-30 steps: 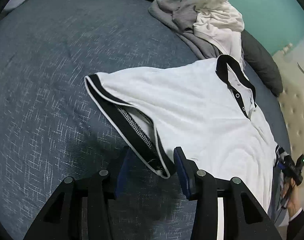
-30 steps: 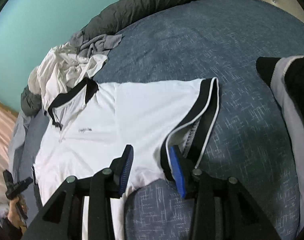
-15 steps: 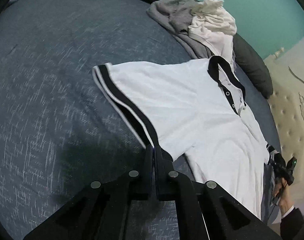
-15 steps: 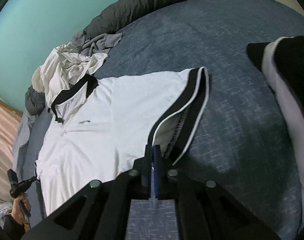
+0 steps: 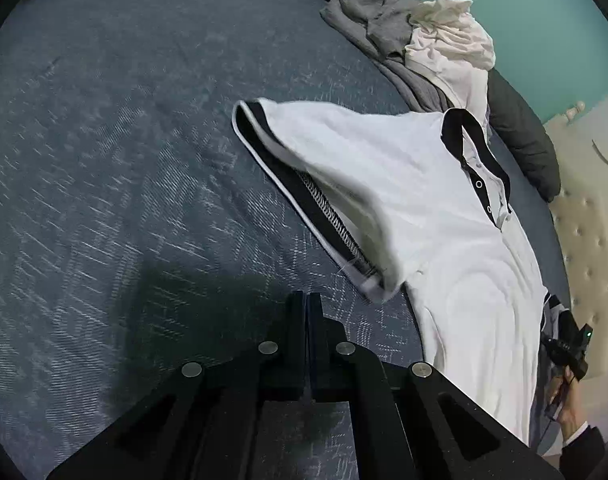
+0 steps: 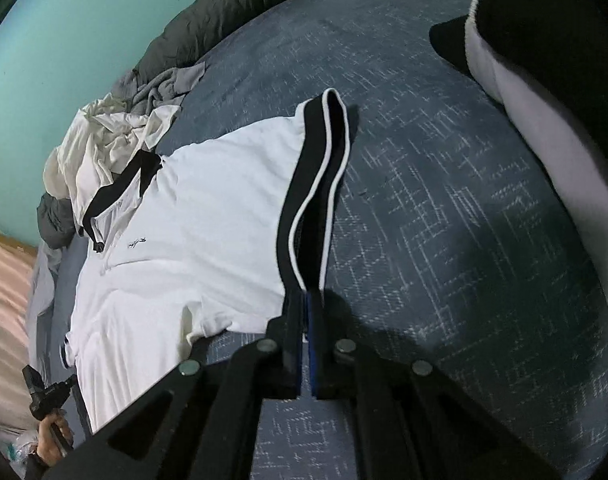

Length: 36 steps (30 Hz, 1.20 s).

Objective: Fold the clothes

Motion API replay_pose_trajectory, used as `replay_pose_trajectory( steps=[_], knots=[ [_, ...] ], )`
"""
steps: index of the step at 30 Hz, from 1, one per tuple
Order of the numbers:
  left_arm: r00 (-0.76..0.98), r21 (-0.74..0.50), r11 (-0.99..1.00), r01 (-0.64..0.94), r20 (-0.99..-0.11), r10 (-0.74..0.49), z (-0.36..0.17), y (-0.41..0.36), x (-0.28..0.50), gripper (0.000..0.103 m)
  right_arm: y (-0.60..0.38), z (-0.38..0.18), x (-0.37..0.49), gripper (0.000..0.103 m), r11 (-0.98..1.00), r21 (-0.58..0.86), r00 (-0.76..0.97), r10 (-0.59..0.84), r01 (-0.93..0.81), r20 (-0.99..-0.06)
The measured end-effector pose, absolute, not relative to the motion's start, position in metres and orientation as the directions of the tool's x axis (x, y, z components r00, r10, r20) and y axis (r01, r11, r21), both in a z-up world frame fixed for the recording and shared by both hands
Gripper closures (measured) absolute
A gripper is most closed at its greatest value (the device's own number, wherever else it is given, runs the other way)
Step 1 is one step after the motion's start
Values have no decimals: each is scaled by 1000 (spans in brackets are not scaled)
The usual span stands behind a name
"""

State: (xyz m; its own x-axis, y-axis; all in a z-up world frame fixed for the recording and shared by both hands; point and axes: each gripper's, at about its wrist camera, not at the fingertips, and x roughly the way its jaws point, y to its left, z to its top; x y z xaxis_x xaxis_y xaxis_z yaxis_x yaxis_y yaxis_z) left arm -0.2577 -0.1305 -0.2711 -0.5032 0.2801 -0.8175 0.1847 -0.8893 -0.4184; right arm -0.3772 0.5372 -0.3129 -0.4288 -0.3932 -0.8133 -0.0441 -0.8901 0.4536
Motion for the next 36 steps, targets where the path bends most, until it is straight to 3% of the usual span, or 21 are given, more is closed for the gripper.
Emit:
replay_pose_trajectory(
  steps=[2, 4, 6, 13, 16, 20, 24, 28, 36],
  knots=[
    [-513, -412, -893, 182, -814, 272, -264, -133, -256, 99, 532, -310, -378, 95, -912, 409, -410, -363, -28, -837],
    [-534, -408, -897, 170, -803, 264, -254, -133, -257, 94, 531, -303, -375, 78, -923, 385, -419, -343, -17, -841],
    [-560, -396, -908, 137, -787, 259, -241, -130, -263, 90, 532, -293, -371, 67, -928, 372, -446, -328, -13, -833],
    [-541, -358, -931, 71, -798, 266, -242, -102, -307, 85, 523, -257, -376, 67, -927, 376, -567, -309, 0, -763],
    [-513, -336, -937, 91, -823, 245, -259, -99, -310, 85, 509, -262, -395, 67, -874, 484, -538, -433, 53, -723],
    [-479, -326, -938, 114, -845, 236, -281, -105, -299, 85, 504, -290, -411, 67, -844, 536, -460, -479, 9, -747],
    [-488, -357, -925, 128, -835, 255, -284, -111, -289, 85, 526, -319, -400, 67, -856, 509, -464, -416, -91, -782],
    [-499, -352, -929, 114, -829, 252, -266, -106, -273, 66, 541, -324, -385, 69, -847, 521, -484, -414, -106, -771],
    [-412, -417, -909, -21, -824, 388, -238, -66, -203, 63, 531, -276, -331, 69, -844, 537, -466, -465, -24, -752]
  ],
)
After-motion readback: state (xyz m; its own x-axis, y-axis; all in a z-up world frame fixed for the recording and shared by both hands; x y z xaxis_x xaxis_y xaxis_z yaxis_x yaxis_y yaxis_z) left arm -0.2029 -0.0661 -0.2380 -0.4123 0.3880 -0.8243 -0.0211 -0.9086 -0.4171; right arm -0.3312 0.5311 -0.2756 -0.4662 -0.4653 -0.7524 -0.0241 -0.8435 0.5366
